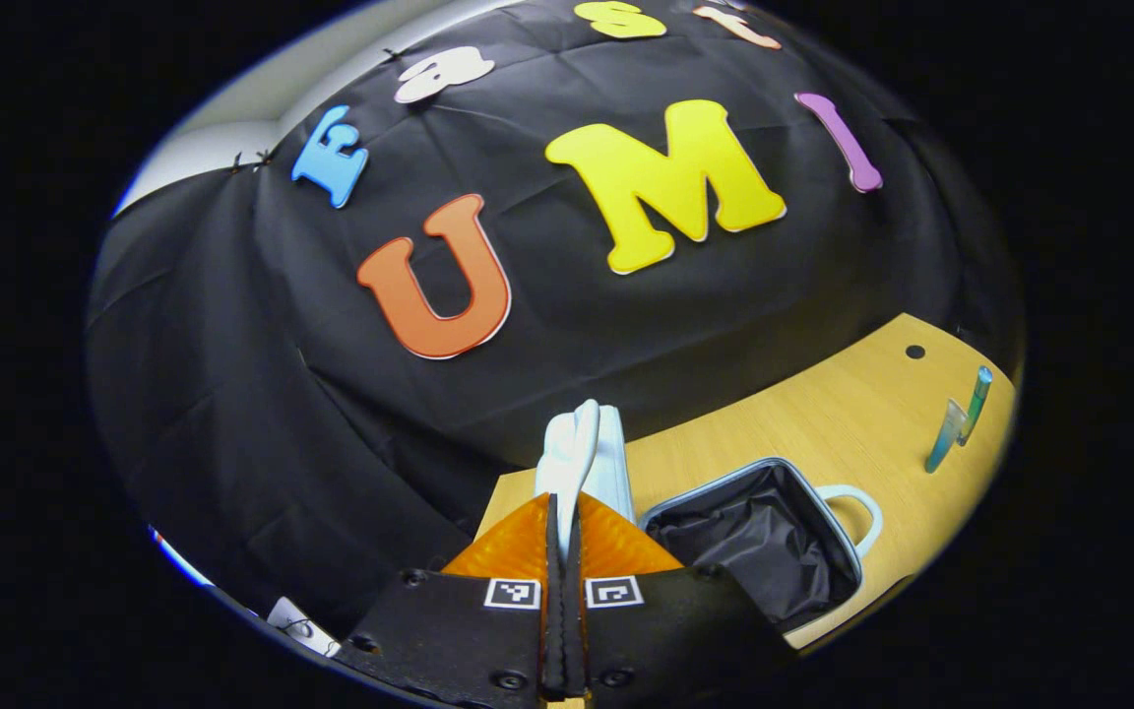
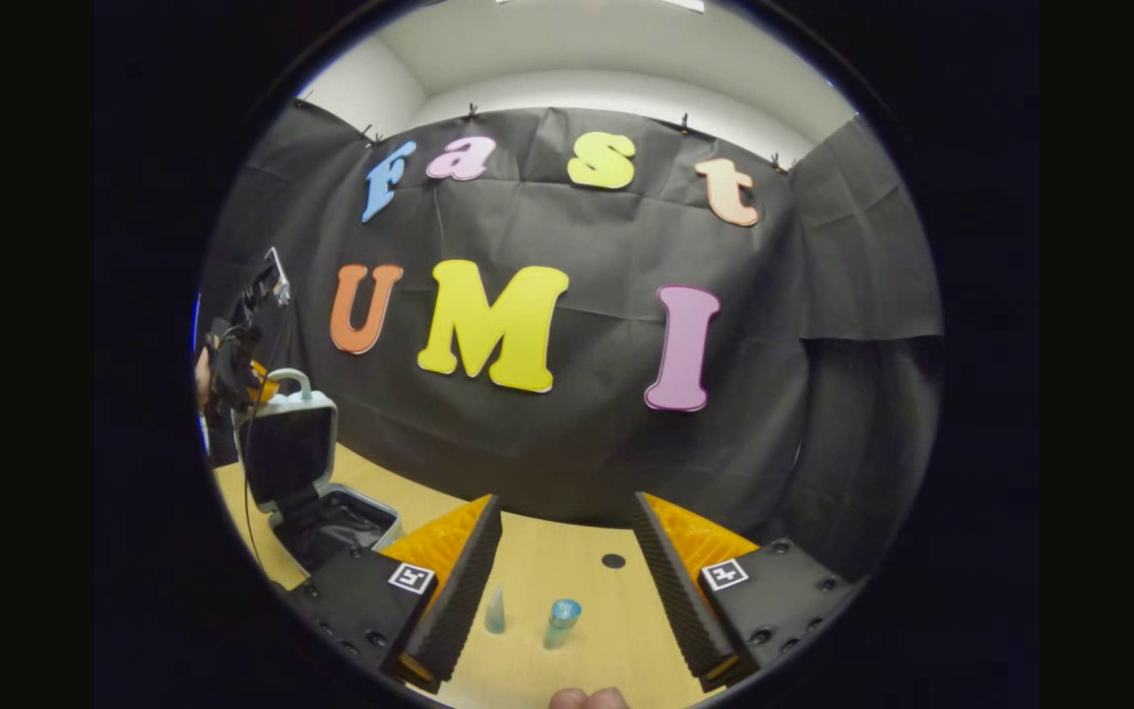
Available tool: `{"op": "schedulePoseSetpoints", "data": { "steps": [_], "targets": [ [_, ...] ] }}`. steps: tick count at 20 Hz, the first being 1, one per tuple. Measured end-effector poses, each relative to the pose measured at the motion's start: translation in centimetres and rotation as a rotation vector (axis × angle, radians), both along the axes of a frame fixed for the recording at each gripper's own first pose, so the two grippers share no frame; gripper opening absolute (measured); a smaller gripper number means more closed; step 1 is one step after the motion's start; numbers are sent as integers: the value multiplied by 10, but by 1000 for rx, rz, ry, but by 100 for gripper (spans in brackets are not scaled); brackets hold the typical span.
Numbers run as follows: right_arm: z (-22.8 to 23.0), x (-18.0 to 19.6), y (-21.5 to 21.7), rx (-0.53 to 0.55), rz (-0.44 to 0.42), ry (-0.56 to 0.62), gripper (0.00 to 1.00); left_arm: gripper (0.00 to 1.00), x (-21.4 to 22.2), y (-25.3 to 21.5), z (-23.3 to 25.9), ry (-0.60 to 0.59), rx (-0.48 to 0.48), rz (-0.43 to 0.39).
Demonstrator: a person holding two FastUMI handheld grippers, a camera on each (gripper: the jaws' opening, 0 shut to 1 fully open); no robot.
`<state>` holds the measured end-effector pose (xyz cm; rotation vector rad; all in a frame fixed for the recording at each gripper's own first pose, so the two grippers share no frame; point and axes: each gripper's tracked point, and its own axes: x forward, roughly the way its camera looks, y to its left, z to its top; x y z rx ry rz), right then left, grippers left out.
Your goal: First open the suitcase, pack the skin care products into it, and then close the suitcase.
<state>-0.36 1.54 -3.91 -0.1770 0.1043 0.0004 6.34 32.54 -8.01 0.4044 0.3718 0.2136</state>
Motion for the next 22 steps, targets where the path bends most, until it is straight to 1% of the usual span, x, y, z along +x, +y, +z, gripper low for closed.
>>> {"op": "schedulePoseSetpoints", "data": {
  "steps": [1,2,6,7,9,10,11,13,14,16,18,20,22],
  "targets": [
    [3,1,9,-6,19,-4,80,2,-6,33,-2,-3,-5,45],
    [5,3,16,-19,31,-6,80,2,-9,63,-8,-13,-34,84],
    [2,8,28,-38,45,10,80,3,-14,135,-37,-38,-136,165],
    [0,8,32,-43,49,20,80,3,-14,150,-48,-43,-174,186],
    [-3,8,42,-66,60,34,80,4,-13,178,-69,-46,-237,202],
    [-5,10,48,-81,68,40,80,5,-10,195,-87,-35,-278,194],
    [-7,11,50,-90,72,47,80,5,-10,202,-96,-30,-300,190],
    [-12,14,61,-111,86,66,80,6,-8,218,-123,-22,-383,179],
    [-17,16,66,-123,91,76,80,6,-8,224,-135,-25,-432,178],
    [-24,18,75,-152,107,94,80,6,-8,238,-173,-18,-562,195],
    [-27,18,80,-180,117,103,80,6,-6,244,-200,-4,-634,207],
    [-30,18,82,-208,115,109,80,7,-6,249,-240,9,-784,211],
    [-30,20,81,-213,104,110,80,7,-6,248,-263,31,-857,222]
  ]
}}
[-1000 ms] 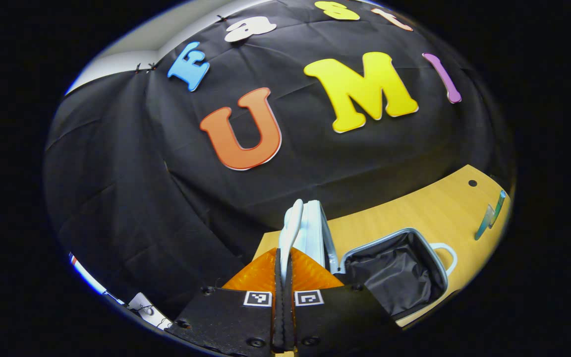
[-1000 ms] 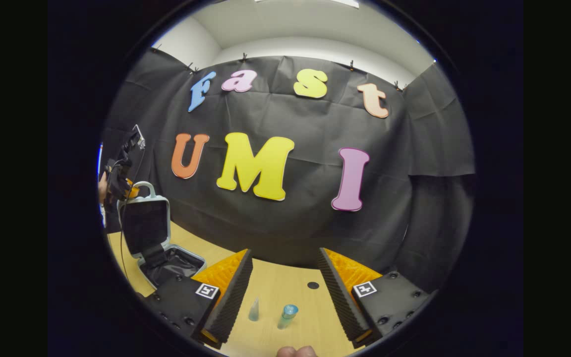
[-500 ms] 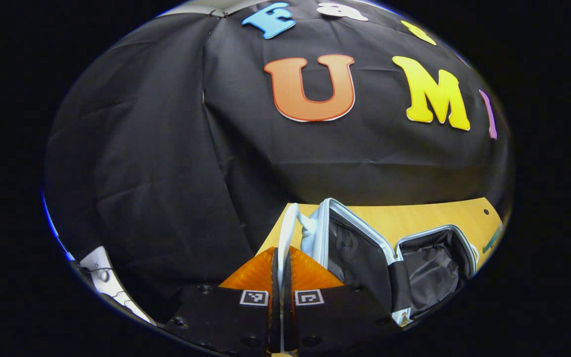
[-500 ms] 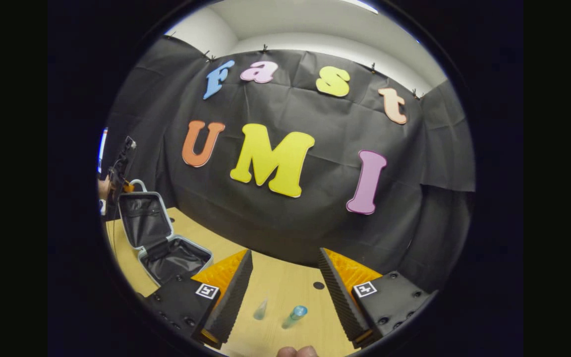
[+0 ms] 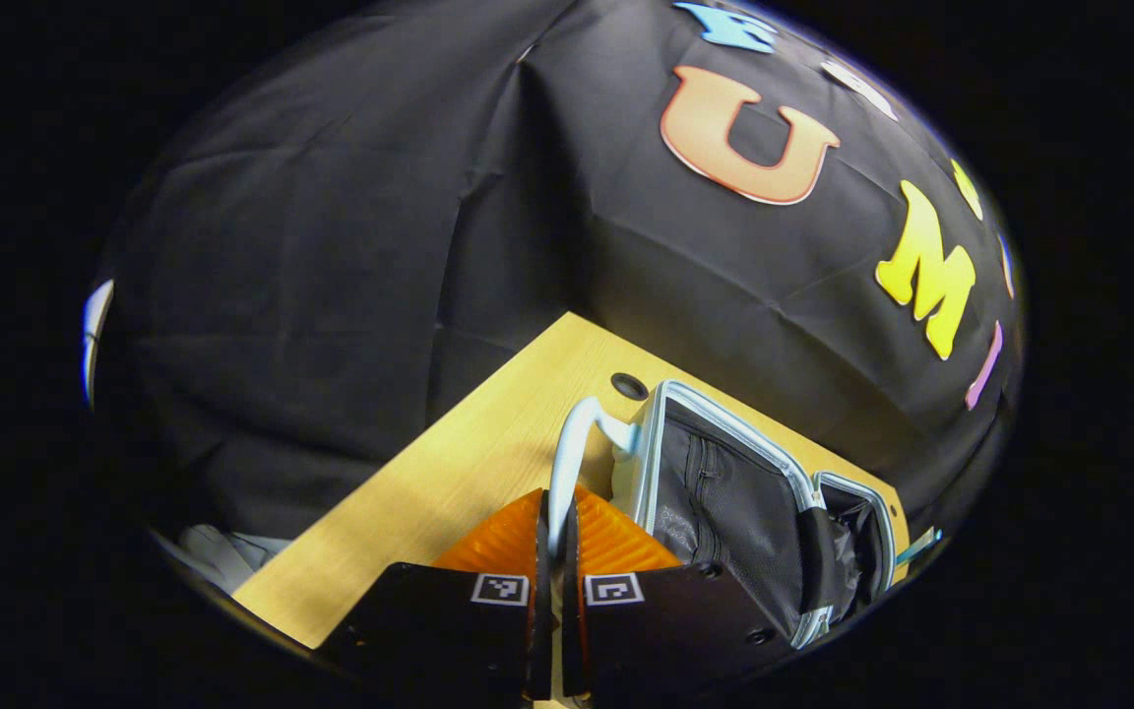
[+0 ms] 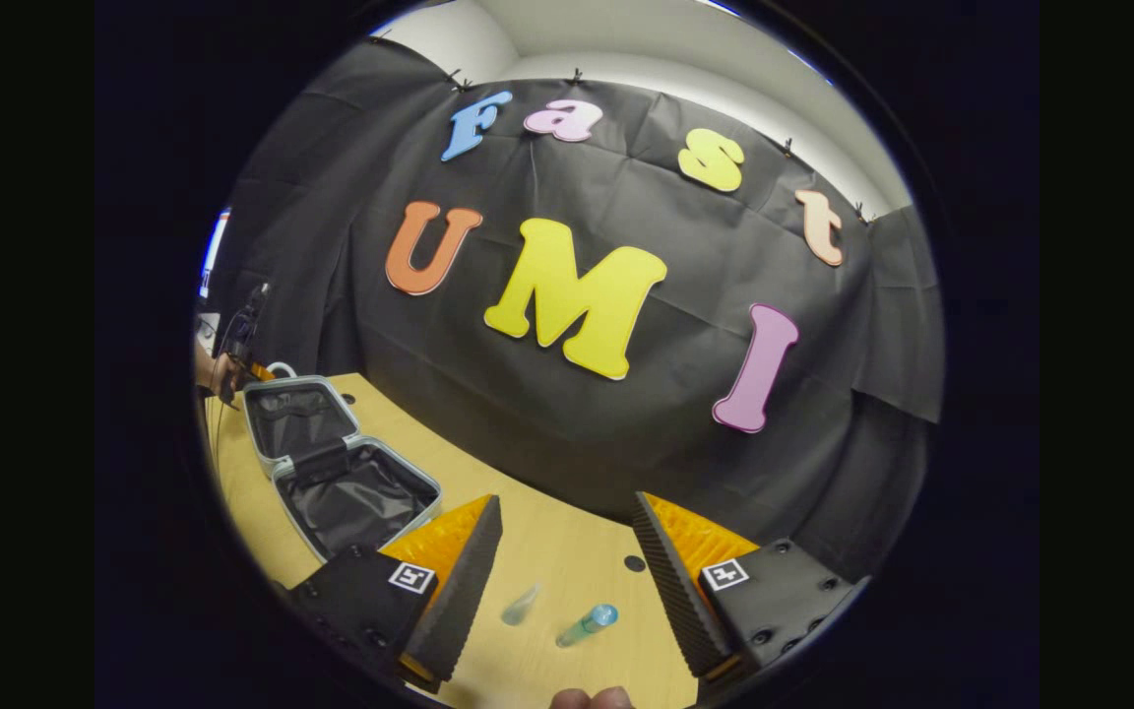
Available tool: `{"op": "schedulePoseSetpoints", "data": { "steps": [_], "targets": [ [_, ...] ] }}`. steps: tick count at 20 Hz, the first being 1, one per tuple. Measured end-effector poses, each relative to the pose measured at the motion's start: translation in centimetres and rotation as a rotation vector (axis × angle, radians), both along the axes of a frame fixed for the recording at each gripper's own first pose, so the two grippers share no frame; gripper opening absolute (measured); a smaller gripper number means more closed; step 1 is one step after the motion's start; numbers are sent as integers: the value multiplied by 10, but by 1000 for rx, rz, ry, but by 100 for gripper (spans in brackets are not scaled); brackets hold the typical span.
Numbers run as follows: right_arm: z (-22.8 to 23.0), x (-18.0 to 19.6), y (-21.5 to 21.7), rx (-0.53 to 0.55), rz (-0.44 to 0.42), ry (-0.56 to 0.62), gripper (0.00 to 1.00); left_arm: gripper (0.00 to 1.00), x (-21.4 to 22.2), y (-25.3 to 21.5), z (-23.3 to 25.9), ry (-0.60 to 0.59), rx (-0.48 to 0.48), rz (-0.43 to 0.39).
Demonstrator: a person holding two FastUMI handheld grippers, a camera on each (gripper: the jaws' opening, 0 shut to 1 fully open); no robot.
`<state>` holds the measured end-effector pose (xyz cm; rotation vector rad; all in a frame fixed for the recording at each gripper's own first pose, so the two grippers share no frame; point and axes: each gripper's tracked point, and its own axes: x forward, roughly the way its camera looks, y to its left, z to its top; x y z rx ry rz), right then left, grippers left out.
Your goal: First open the suitcase, pack the skin care products into it, and then close the suitcase.
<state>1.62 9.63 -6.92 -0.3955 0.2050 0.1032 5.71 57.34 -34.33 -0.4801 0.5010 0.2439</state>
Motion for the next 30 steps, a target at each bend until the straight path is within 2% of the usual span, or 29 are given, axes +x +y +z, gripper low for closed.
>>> {"op": "schedulePoseSetpoints", "data": {
  "steps": [5,7,8,9,10,11,13,14,15,16,18,20,21,22,23,24,26,28,30],
  "targets": [
    [-4,1,-2,-4,-28,6,80,8,4,-1,-19,7,-55,13],
    [-10,2,-4,1,-45,18,80,18,1,6,-20,-3,-85,30],
    [-10,3,-4,-1,-48,19,80,42,-1,7,-19,-7,-90,36],
    [-9,4,-4,-1,-50,16,80,36,-2,6,-15,-17,-99,33],
    [-9,6,-5,2,-51,11,80,45,-3,5,-7,-30,-98,32],
    [-8,7,-6,6,-54,7,80,65,-2,5,3,-50,-84,34],
    [-10,9,-4,20,-54,7,80,67,0,6,29,-91,-28,30],
    [-12,10,-4,29,-55,6,80,85,2,6,46,-113,13,34],
    [-12,11,-4,41,-53,6,80,75,3,3,69,-143,53,36],
    [-13,12,-3,54,-54,5,80,92,5,-2,98,-196,97,34],
    [-14,14,-7,81,-55,1,80,92,6,-34,189,-324,242,-12],
    [-12,12,-15,109,-59,-9,80,94,9,-58,241,-389,319,-10],
    [-11,11,-20,123,-65,-16,80,82,11,-76,261,-420,329,-8],
    [-10,9,-29,138,-75,-24,80,95,10,-100,285,-445,329,-5],
    [-8,8,-35,148,-82,-30,80,83,9,-119,297,-456,341,-14],
    [-3,4,-50,166,-90,-50,80,100,6,-151,311,-468,383,-29],
    [1,-1,-76,204,-108,-72,80,97,-2,-224,329,-469,384,-82],
    [-1,-4,-96,232,-128,-75,80,94,-4,-279,320,-419,375,-85],
    [-7,-6,-119,251,-148,-65,80,91,-7,-358,309,-413,368,-123]
  ]
}}
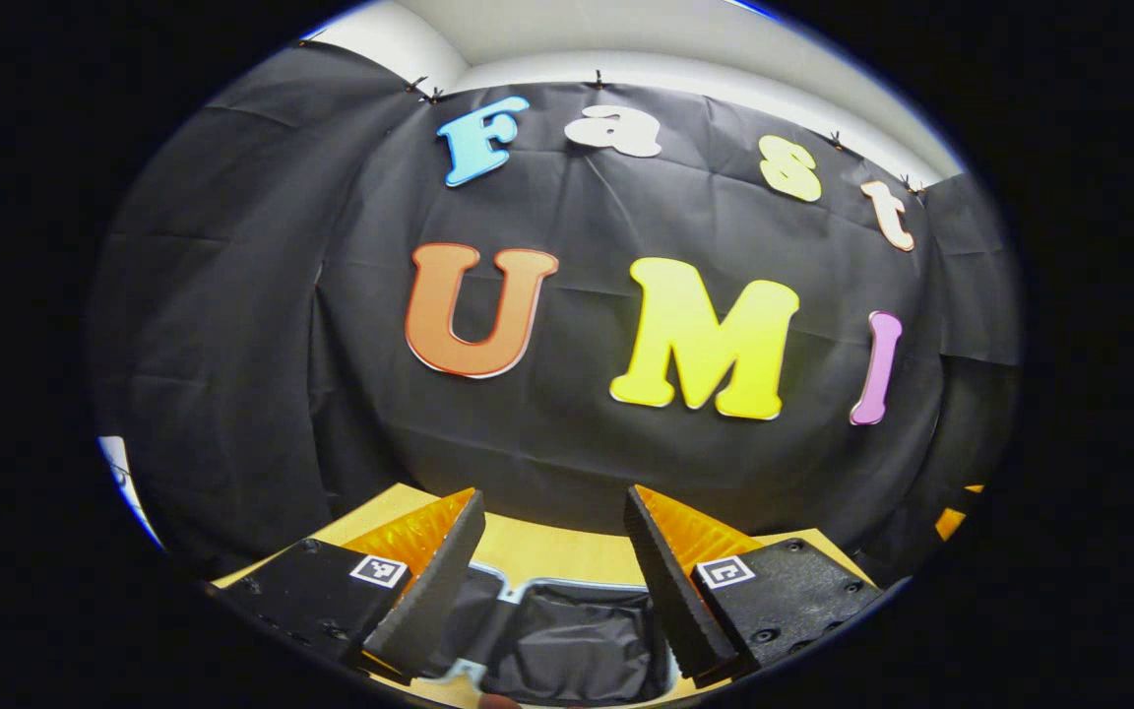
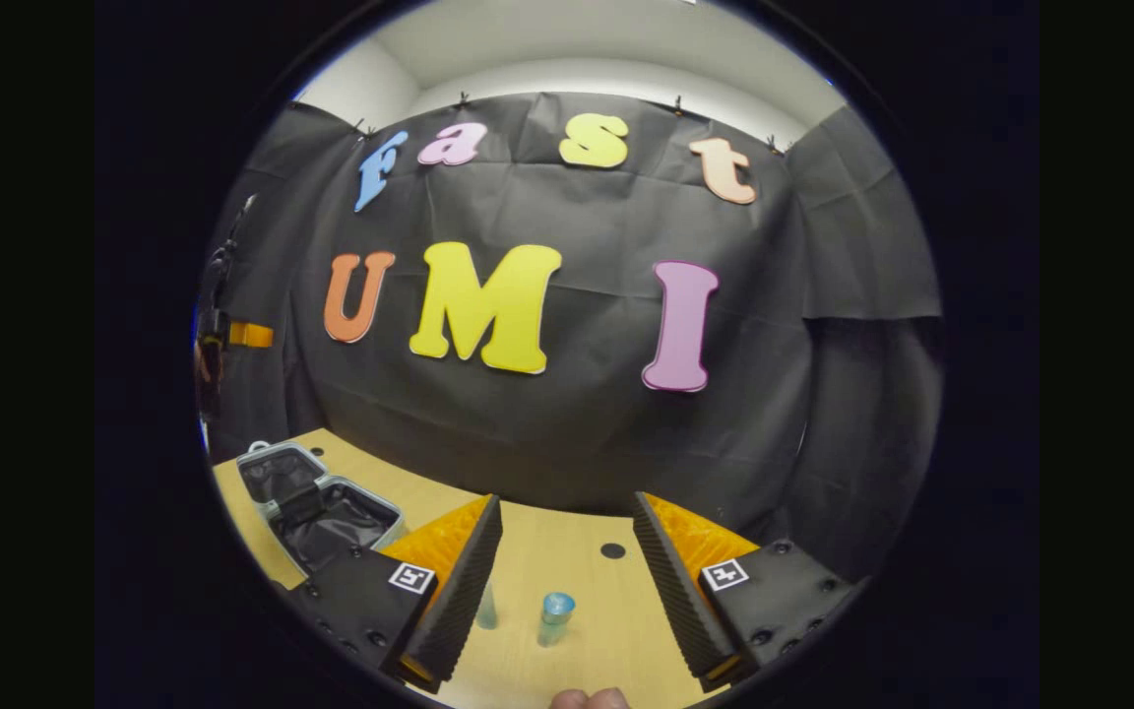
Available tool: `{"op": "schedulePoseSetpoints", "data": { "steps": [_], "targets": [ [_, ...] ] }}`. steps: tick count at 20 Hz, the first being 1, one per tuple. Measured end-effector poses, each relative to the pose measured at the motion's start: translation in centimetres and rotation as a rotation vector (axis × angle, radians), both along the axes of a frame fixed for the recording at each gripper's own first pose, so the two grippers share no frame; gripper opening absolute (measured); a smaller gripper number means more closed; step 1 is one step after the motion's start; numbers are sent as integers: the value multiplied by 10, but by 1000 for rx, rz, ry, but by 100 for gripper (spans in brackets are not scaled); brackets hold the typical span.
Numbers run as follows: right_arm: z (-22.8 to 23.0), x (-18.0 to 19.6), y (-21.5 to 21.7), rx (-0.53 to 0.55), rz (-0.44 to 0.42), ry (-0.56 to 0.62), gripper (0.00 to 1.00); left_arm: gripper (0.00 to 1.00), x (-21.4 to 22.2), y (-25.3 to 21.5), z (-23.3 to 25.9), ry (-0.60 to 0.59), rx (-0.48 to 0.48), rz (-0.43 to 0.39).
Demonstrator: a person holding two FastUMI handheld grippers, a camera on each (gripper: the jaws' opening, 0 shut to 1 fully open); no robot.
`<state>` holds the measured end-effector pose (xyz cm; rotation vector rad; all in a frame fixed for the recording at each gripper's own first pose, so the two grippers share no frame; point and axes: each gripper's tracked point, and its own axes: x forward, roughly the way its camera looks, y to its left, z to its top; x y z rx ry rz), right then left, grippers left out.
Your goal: First open the suitcase, pack the skin care products into it, and then close the suitcase.
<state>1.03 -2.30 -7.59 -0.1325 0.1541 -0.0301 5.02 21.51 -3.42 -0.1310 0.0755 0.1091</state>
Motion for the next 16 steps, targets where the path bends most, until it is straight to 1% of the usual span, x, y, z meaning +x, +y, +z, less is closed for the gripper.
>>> {"op": "schedulePoseSetpoints", "data": {
  "steps": [1,2,3,4,5,6,7,10,13,14,16],
  "targets": [
    [-2,0,-9,4,-5,5,80,80,-1,-23,-2,-9,18,-16],
    [-5,-1,-18,7,-9,10,80,92,-2,-49,-5,-14,46,-45],
    [-9,-1,-26,11,-10,18,80,95,-4,-74,-9,-16,70,-72],
    [-15,-3,-37,14,-9,29,80,91,-7,-101,-16,-7,90,-84],
    [-23,-5,-48,15,-7,46,79,91,-11,-126,-24,-1,91,-94],
    [-31,-7,-55,19,-3,61,80,92,-13,-162,-41,25,83,-128],
    [-38,-10,-62,20,1,79,80,99,-15,-179,-56,49,92,-146],
    [-58,-17,-77,21,9,124,80,99,-24,-246,-117,128,160,-225],
    [-71,-23,-86,12,23,154,80,100,-27,-290,-159,192,164,-299],
    [-76,-27,-93,4,19,169,80,100,-25,-306,-181,226,163,-325],
    [-82,-35,-107,-9,4,192,80,100,-19,-321,-208,278,161,-351]
  ]
}}
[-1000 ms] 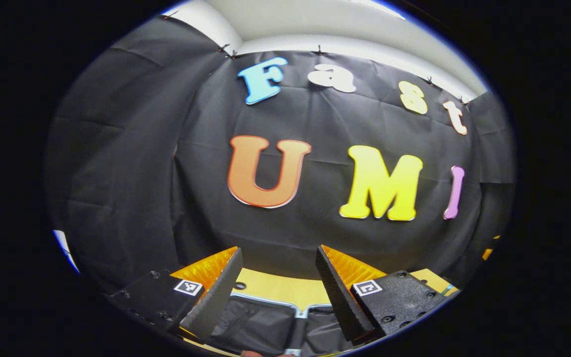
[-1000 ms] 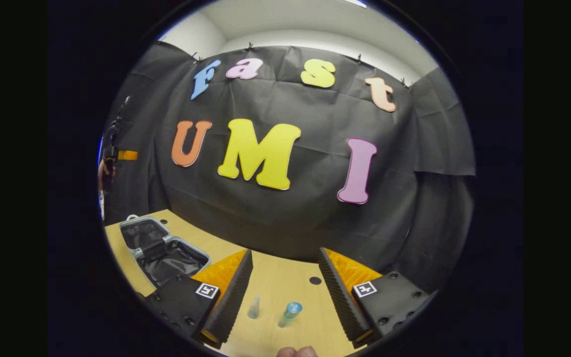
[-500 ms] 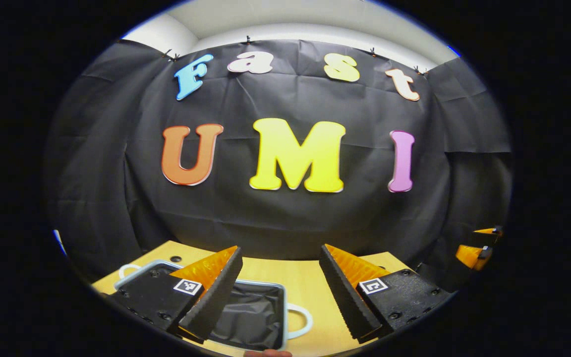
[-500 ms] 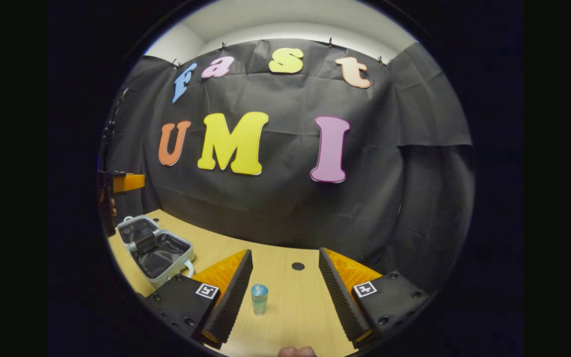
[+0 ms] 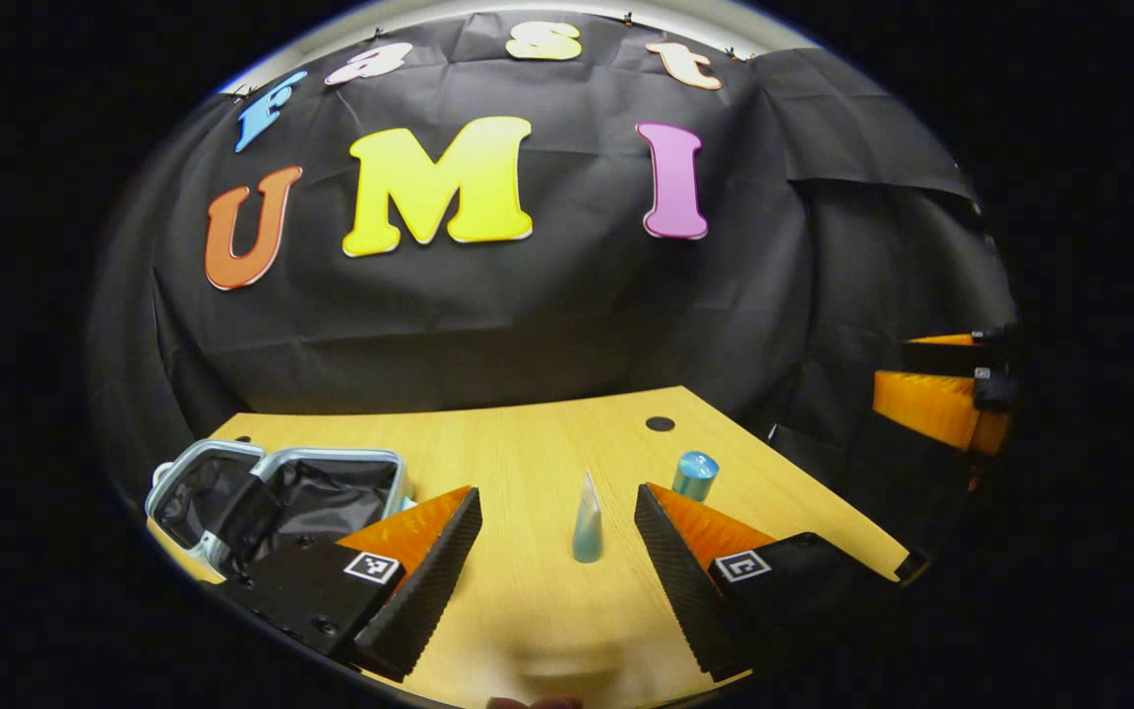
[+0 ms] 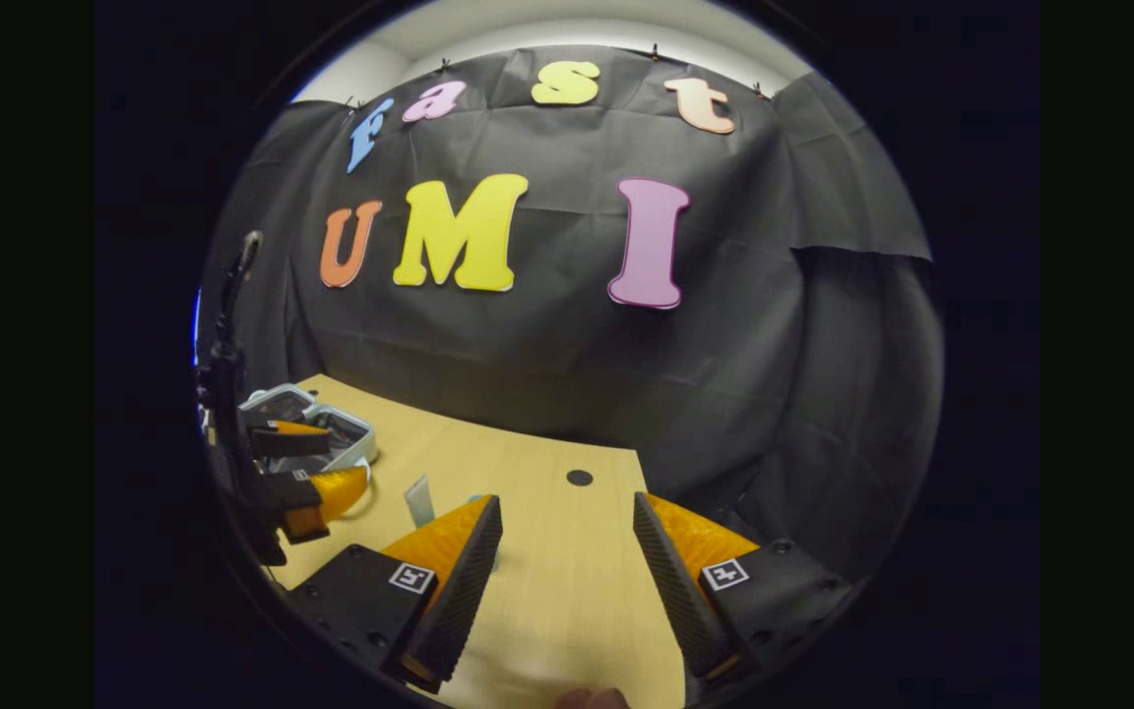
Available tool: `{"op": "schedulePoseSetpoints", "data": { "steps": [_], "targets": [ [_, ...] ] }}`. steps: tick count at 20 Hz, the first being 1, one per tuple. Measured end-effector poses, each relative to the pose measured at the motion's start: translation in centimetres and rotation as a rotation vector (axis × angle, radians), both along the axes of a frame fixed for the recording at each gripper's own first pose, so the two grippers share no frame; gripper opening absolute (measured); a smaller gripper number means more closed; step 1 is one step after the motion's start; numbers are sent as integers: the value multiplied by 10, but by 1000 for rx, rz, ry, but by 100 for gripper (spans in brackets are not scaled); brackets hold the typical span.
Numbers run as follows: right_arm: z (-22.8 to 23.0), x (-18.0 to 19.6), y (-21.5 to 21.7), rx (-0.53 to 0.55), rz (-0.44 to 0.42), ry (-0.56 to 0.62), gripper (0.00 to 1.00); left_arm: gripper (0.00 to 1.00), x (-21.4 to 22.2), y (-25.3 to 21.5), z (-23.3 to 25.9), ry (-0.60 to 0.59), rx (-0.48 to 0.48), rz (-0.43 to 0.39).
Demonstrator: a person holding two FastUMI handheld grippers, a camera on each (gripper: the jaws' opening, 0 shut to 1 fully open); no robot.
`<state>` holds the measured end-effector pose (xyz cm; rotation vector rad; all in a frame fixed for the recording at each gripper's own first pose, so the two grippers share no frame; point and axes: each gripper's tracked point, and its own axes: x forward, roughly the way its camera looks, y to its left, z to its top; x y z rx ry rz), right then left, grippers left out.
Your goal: First open the suitcase, pack the skin care products into it, and then close the suitcase.
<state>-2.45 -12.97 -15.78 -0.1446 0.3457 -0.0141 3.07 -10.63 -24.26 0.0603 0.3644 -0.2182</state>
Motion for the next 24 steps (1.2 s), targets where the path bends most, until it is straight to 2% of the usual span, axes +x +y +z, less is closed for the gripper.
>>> {"op": "schedulePoseSetpoints", "data": {
  "steps": [3,9,12,15,17,20,22,23,24],
  "targets": [
    [-9,-11,-22,-13,-38,30,80,100,13,-14,-42,66,-6,-28],
    [-17,-36,-62,-49,-125,83,79,100,42,-19,-105,171,-37,3],
    [-18,-44,-72,-21,-171,100,80,100,50,-24,-128,212,-28,9],
    [-19,-49,-66,-15,-169,103,80,100,54,-24,-146,252,4,24],
    [-17,-54,-67,-12,-173,100,80,99,58,-31,-153,270,-8,24],
    [-16,-64,-75,-12,-199,108,80,89,69,-30,-156,268,3,19],
    [-14,-68,-79,-7,-221,104,80,72,75,-26,-162,282,17,13],
    [-13,-70,-79,-7,-226,103,80,71,76,-25,-162,280,23,6],
    [-14,-71,-78,-9,-226,103,80,58,77,-24,-163,282,40,-1]
  ]
}}
